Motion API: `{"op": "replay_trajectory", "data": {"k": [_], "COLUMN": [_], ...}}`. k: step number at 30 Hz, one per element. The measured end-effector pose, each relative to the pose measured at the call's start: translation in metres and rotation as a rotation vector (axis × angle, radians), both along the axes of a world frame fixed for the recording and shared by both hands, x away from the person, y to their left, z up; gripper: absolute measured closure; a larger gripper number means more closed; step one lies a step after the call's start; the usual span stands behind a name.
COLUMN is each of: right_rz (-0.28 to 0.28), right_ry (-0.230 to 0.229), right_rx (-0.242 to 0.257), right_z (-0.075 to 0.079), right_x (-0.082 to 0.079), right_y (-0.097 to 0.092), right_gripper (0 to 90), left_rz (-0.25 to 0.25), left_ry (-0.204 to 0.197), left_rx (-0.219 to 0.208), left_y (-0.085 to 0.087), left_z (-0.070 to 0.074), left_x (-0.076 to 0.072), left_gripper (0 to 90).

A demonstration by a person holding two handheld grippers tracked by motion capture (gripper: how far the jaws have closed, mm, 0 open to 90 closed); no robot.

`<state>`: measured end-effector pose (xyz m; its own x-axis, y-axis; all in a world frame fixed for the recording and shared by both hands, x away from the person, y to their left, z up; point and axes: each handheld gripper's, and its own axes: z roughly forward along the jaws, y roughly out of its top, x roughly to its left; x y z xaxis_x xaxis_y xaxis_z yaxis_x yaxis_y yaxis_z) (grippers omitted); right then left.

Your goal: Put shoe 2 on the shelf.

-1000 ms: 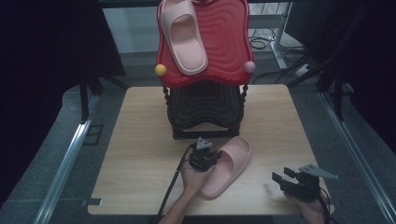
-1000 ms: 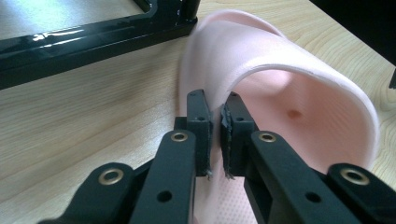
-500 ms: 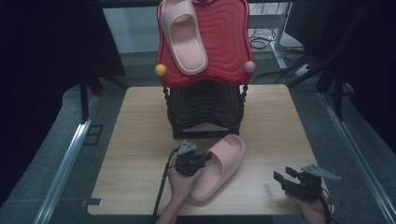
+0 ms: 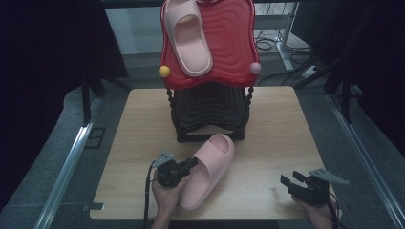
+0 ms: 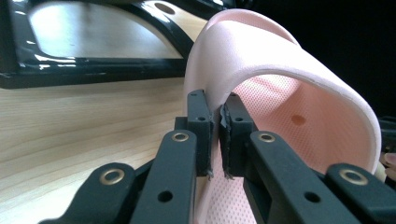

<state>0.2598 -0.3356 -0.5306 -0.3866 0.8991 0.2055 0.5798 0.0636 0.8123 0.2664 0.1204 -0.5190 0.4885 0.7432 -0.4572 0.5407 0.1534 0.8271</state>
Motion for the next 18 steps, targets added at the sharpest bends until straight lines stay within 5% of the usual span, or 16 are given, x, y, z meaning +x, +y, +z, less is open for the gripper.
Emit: {"op": "replay_trajectory", "data": {"k": [18], "right_rz": [-0.023], "right_ry": [0.014], "right_rx": [0.003], "right_z": [-0.003], "right_x": [0.001], "right_y": [-0.004], "right_gripper": [38.1], "left_rz": [0.052], "left_ry": [-0.107], "left_rx": [-0.039], "left_y": [0.019], "left_z": [0.043], "left_x": [-0.005], "left_gripper": [83.8]}}
